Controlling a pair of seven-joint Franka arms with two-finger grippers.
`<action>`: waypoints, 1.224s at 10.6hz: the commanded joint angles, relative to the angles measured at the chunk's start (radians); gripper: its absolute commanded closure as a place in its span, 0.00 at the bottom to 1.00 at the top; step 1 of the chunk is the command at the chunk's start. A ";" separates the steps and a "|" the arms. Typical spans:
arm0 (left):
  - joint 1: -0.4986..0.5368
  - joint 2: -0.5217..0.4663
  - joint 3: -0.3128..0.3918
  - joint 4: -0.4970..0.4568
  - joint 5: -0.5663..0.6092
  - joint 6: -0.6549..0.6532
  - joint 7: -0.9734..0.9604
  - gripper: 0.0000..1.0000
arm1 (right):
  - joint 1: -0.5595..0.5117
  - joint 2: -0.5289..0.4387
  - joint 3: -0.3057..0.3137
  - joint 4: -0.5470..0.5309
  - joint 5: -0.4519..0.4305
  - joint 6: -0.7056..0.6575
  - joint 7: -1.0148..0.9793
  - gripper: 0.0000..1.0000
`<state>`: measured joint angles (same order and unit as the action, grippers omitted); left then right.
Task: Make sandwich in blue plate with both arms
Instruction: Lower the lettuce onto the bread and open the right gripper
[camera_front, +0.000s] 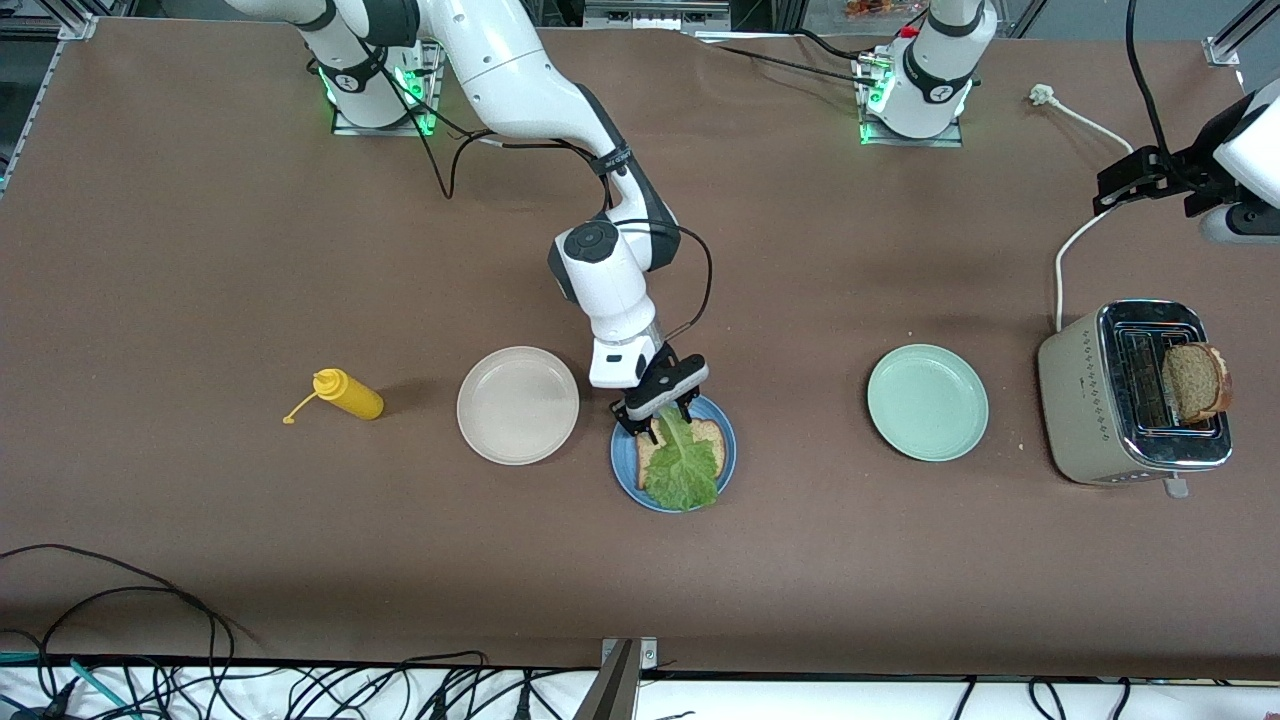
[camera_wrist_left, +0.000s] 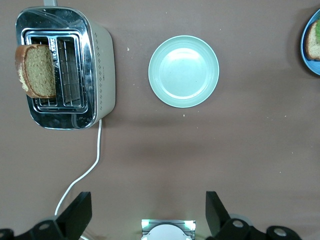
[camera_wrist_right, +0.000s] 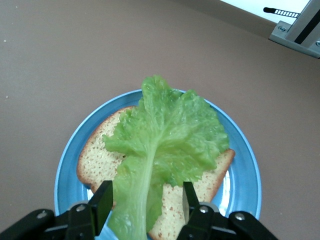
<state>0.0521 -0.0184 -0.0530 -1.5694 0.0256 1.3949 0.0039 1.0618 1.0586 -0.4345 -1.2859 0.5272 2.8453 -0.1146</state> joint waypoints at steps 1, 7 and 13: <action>0.006 0.014 -0.007 0.032 0.023 -0.014 -0.010 0.00 | 0.009 -0.018 -0.009 -0.015 0.002 -0.004 0.012 0.28; 0.015 0.014 -0.007 0.031 0.019 -0.014 -0.010 0.00 | 0.012 -0.247 -0.163 -0.038 -0.001 -0.458 -0.008 0.00; 0.022 0.014 -0.008 0.031 0.019 -0.017 -0.010 0.00 | 0.009 -0.475 -0.449 -0.070 0.002 -0.955 -0.270 0.00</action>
<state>0.0682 -0.0173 -0.0528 -1.5685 0.0256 1.3950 0.0039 1.0587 0.6801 -0.7972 -1.2861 0.5275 2.0146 -0.2405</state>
